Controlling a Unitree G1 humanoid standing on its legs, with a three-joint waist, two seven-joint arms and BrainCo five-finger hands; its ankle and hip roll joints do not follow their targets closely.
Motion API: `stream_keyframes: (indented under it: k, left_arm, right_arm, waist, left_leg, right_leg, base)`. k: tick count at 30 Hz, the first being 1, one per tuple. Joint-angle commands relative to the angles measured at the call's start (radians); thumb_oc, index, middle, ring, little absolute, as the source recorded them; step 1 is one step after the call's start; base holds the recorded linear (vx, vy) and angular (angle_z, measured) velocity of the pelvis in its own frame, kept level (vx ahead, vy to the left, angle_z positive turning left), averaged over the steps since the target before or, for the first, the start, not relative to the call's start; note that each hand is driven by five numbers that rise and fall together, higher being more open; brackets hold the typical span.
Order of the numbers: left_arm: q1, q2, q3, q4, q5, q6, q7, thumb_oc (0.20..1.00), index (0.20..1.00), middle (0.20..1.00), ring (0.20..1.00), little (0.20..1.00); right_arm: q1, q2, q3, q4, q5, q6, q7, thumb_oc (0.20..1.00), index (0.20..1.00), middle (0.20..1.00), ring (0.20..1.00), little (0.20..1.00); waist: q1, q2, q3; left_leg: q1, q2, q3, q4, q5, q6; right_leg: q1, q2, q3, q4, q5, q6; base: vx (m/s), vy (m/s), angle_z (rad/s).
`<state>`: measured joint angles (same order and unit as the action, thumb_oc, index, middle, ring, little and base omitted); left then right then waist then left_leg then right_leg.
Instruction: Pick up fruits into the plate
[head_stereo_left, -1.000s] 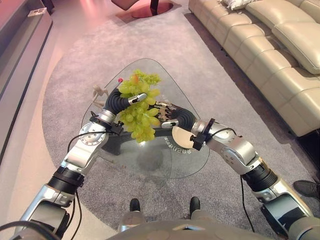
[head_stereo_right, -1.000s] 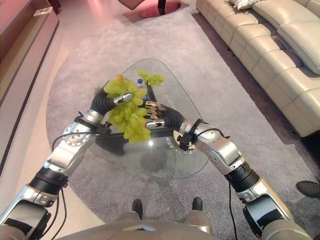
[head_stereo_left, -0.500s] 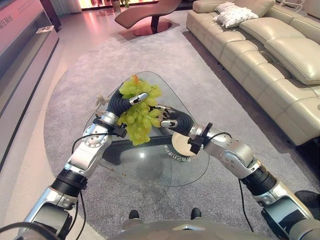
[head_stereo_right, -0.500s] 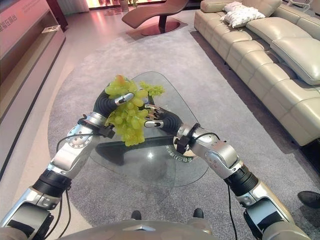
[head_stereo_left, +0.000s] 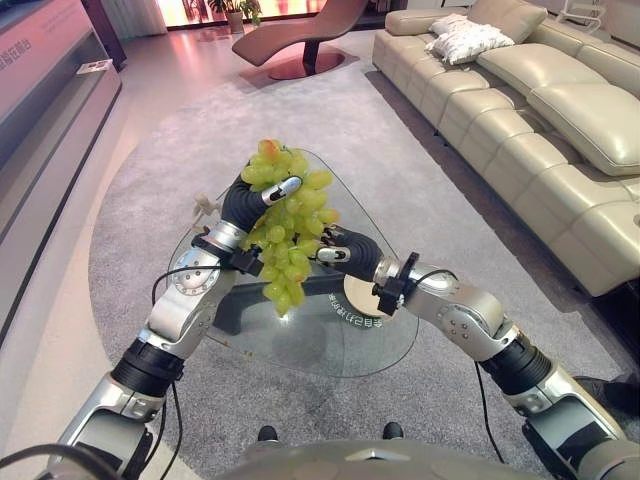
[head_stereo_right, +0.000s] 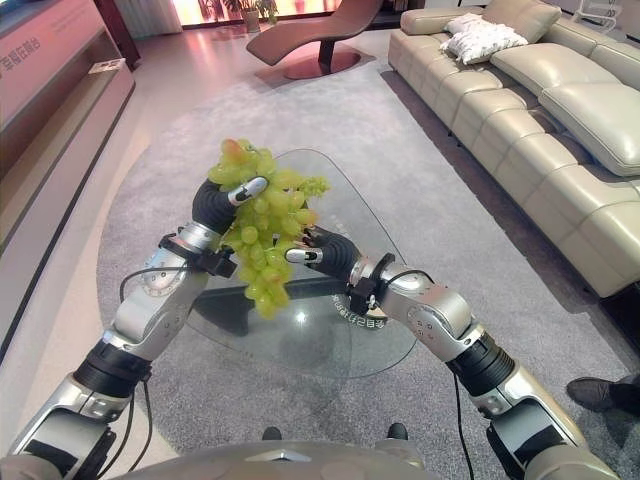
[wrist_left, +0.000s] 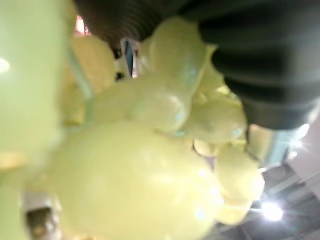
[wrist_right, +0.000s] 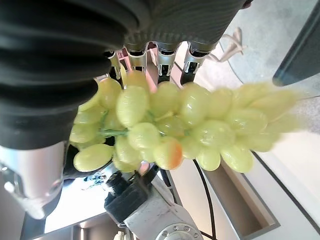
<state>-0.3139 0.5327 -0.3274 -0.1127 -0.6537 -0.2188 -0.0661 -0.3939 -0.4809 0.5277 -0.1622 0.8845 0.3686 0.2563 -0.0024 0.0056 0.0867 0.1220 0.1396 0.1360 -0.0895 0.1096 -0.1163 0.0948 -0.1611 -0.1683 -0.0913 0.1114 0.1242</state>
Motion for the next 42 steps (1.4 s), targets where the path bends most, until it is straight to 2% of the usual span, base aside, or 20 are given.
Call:
stream_keyframes:
  k: [1,6,14,23,32,42]
  left_arm:
    - [-0.102,-0.034,-0.038,-0.062,-0.090,-0.037,-0.039,0.200,0.200,0.200,0.200,0.200]
    - [-0.089,-0.016,0.011,-0.063,-0.103,-0.022,-0.047,0.200,0.200,0.200,0.200,0.200]
    - [-0.075,-0.037,0.036,-0.069,-0.136,0.007,-0.100,0.200,0.200,0.200,0.200,0.200]
    - [-0.132,-0.072,-0.042,-0.051,-0.111,0.035,-0.090,0.200,0.200,0.200,0.200,0.200]
    - [-0.181,-0.108,-0.117,-0.045,-0.082,0.019,-0.085,0.200,0.200,0.200,0.200,0.200]
    - [-0.268,-0.133,-0.200,-0.016,-0.053,0.078,-0.085,0.200,0.200,0.200,0.200,0.200]
  right_arm:
    - [-0.055,0.105,0.039,-0.103,0.032,-0.080,0.046,1.000,1.000,1.000,1.000,1.000]
    - [-0.050,0.100,-0.037,-0.111,0.053,-0.184,0.019,1.000,1.000,1.000,1.000,1.000]
    - [-0.030,0.127,-0.086,-0.103,0.034,-0.197,0.011,1.000,1.000,1.000,1.000,1.000]
    - [-0.063,0.166,-0.022,-0.089,0.123,-0.118,0.014,1.000,1.000,1.000,1.000,1.000]
    - [-0.065,0.210,0.086,-0.092,0.200,-0.033,0.043,1.000,1.000,1.000,1.000,1.000]
    - [-0.088,0.256,0.180,-0.047,0.276,0.073,0.041,1.000,1.000,1.000,1.000,1.000]
  waist:
    - [0.005,-0.022,-0.013]
    - [0.004,-0.018,-0.016]
    - [0.002,-0.013,-0.017]
    - [-0.004,-0.016,-0.014]
    - [-0.014,-0.018,-0.015]
    - [-0.018,-0.021,-0.015]
  left_leg:
    - [0.023,-0.031,0.035,0.039,-0.156,0.026]
    - [0.022,-0.027,0.037,0.043,-0.155,0.024]
    - [0.020,-0.027,0.037,0.044,-0.156,0.026]
    - [0.018,-0.034,0.034,0.052,-0.164,0.033]
    - [0.023,-0.034,0.024,0.045,-0.160,0.038]
    - [0.022,-0.036,0.015,0.042,-0.157,0.041]
  right_leg:
    - [0.052,-0.030,-0.093,0.053,-0.119,0.023]
    - [0.053,-0.032,-0.097,0.054,-0.115,0.024]
    - [0.052,-0.032,-0.096,0.052,-0.116,0.023]
    - [0.047,-0.030,-0.084,0.059,-0.120,0.021]
    - [0.046,-0.016,-0.055,0.066,-0.130,0.015]
    - [0.044,-0.008,-0.045,0.075,-0.139,0.010]
  base:
    - [0.00,0.000,0.00]
    - [0.00,0.000,0.00]
    - [0.00,0.000,0.00]
    - [0.00,0.000,0.00]
    - [0.00,0.000,0.00]
    - [0.00,0.000,0.00]
